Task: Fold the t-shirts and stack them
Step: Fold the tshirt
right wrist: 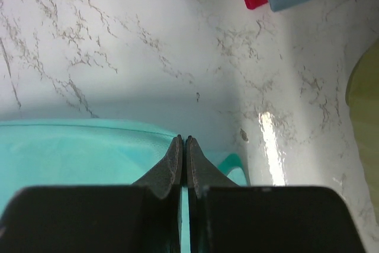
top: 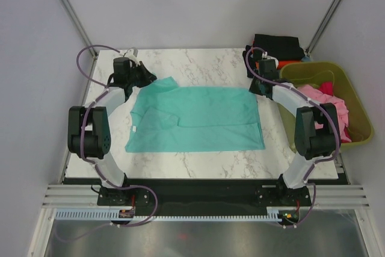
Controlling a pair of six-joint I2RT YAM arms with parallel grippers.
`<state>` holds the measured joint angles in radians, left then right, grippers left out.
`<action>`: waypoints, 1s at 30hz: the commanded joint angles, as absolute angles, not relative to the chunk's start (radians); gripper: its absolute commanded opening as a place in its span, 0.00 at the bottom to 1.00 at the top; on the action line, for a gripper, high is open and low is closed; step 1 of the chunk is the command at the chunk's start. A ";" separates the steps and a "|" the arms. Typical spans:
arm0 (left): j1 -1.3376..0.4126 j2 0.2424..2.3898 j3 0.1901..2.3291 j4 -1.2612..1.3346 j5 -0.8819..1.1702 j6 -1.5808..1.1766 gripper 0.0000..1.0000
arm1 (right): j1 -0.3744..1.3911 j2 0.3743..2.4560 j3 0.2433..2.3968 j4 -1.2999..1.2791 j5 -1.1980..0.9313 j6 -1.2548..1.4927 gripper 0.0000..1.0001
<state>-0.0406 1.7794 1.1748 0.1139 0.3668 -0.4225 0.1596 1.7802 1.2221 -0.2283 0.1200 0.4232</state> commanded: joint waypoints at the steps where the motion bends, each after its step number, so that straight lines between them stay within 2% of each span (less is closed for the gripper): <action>1: -0.040 1.669 1.082 0.158 0.379 -0.383 0.02 | 0.161 1.695 1.175 -0.215 0.103 0.440 0.00; 19: -0.041 1.186 0.686 0.175 0.296 -0.413 0.02 | 0.163 1.508 0.939 -0.187 0.087 0.469 0.02; 30: -0.072 1.016 0.545 0.147 0.238 -0.442 0.02 | 0.169 1.408 0.825 -0.173 0.078 0.476 0.08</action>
<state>-0.0681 1.0676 0.5743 0.1341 0.2745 -0.4252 0.1642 1.4517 0.8425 -0.2092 0.0830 0.4675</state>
